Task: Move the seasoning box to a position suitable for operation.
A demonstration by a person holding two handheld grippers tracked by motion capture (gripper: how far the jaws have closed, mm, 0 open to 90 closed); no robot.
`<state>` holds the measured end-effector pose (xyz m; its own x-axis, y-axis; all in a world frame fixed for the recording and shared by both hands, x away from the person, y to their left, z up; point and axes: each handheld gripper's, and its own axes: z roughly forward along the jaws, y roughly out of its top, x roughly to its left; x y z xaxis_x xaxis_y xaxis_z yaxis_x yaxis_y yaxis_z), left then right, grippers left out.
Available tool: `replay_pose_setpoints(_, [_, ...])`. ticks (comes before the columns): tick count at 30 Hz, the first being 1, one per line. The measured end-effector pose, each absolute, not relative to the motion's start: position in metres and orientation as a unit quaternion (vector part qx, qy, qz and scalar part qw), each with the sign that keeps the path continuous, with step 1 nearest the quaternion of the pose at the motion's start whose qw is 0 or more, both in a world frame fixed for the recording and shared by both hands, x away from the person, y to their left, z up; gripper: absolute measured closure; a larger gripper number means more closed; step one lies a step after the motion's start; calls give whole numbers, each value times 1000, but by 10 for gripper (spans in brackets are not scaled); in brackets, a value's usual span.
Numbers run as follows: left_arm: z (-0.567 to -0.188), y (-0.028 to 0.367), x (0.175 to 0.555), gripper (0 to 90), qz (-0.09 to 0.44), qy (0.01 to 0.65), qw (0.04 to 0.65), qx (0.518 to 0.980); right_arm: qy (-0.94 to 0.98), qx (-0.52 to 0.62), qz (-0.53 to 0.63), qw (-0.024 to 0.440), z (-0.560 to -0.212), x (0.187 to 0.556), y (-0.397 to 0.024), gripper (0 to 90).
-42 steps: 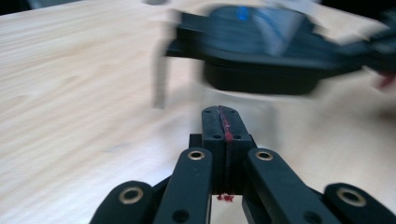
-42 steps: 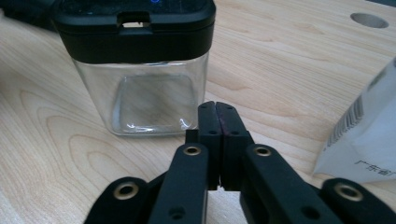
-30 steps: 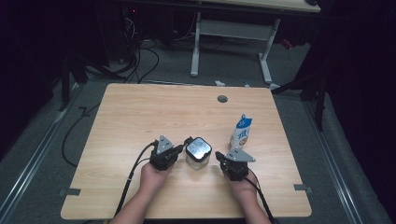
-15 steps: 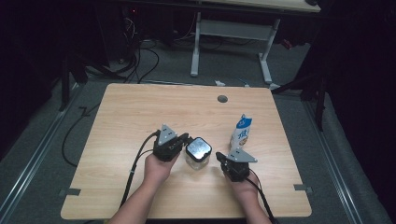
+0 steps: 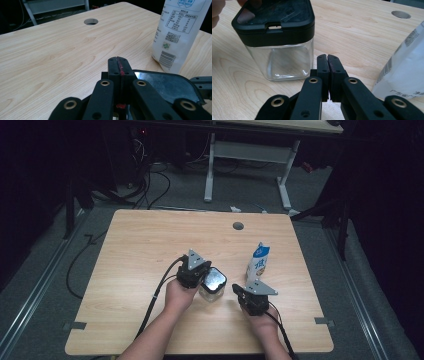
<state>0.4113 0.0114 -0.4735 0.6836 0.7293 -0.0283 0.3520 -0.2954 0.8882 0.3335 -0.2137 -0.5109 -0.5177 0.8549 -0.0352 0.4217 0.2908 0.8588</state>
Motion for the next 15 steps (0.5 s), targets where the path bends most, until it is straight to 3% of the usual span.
replay_pose_setpoints(15, [-475, 12, 397, 900, 191, 320, 488, 789, 763, 423, 420, 252, -514, 332, -216, 885])
